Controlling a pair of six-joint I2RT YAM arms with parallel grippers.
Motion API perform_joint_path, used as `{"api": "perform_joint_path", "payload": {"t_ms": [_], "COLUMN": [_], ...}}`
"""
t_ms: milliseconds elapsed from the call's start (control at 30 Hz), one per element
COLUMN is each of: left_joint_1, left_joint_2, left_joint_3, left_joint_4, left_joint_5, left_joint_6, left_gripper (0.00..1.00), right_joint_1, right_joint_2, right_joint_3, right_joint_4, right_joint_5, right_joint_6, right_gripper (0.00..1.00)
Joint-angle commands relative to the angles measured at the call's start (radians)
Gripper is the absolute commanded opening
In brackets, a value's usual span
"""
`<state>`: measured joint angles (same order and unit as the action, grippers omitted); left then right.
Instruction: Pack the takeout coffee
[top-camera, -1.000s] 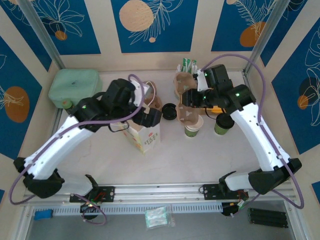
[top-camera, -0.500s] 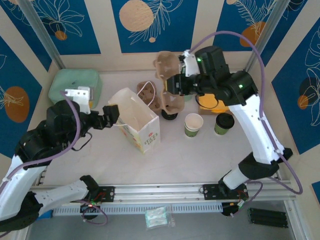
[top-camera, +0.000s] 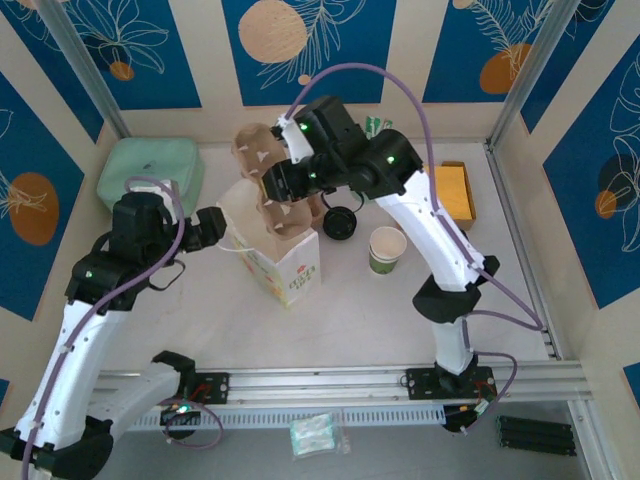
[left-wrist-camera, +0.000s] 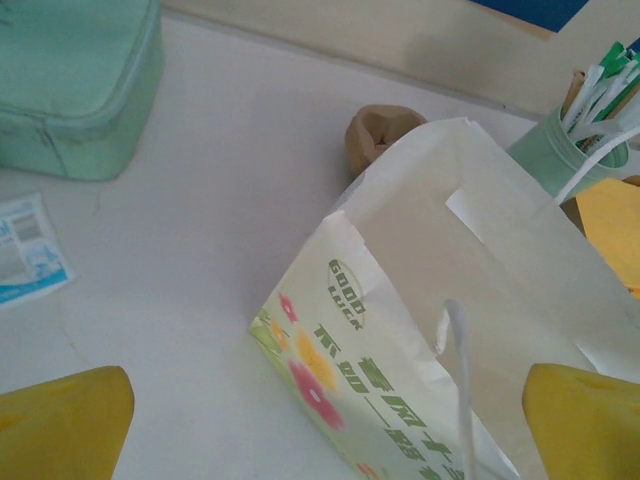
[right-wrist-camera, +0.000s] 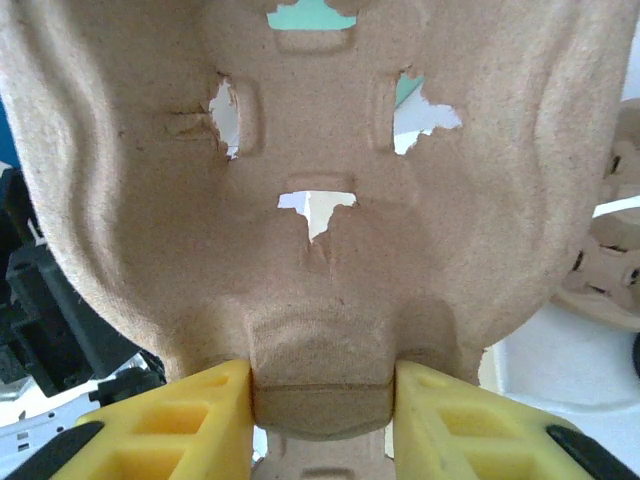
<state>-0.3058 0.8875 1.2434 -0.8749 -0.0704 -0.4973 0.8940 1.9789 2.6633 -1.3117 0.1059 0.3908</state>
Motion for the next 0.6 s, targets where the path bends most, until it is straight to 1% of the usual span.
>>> {"api": "perform_joint_path", "payload": {"t_ms": [0,200,400,567], "left_joint_1": [0.034,0.039,0.039,0.039], "left_joint_2": [-0.006,-0.011,-0.021,-0.036], "left_joint_3": [-0.015,-0.039,-0.072,-0.087], "left_joint_4": [0.074,0.102,0.122,0.116], "left_joint_5": [0.137,0.208,0.256,0.262], "left_joint_6": [-0.011,-0.012,-0.021,-0.012], "left_gripper": [0.94,0.77,0.63,0.57], "right_joint_1": [0.024,0.047,0.057,0.063], "right_joint_2": [0.018,0.06,0.094,0.119], "right_joint_3": [0.027,0.03,0.036,0.04], "right_joint_4": [-0.015,0.005,0.019,0.025], "right_joint_5": [0.008,0.011,0.034,0.05], "right_joint_6": [-0.024,-0.045,-0.071,-0.081], "right_gripper": [0.37,0.37,0.37,0.37]}}
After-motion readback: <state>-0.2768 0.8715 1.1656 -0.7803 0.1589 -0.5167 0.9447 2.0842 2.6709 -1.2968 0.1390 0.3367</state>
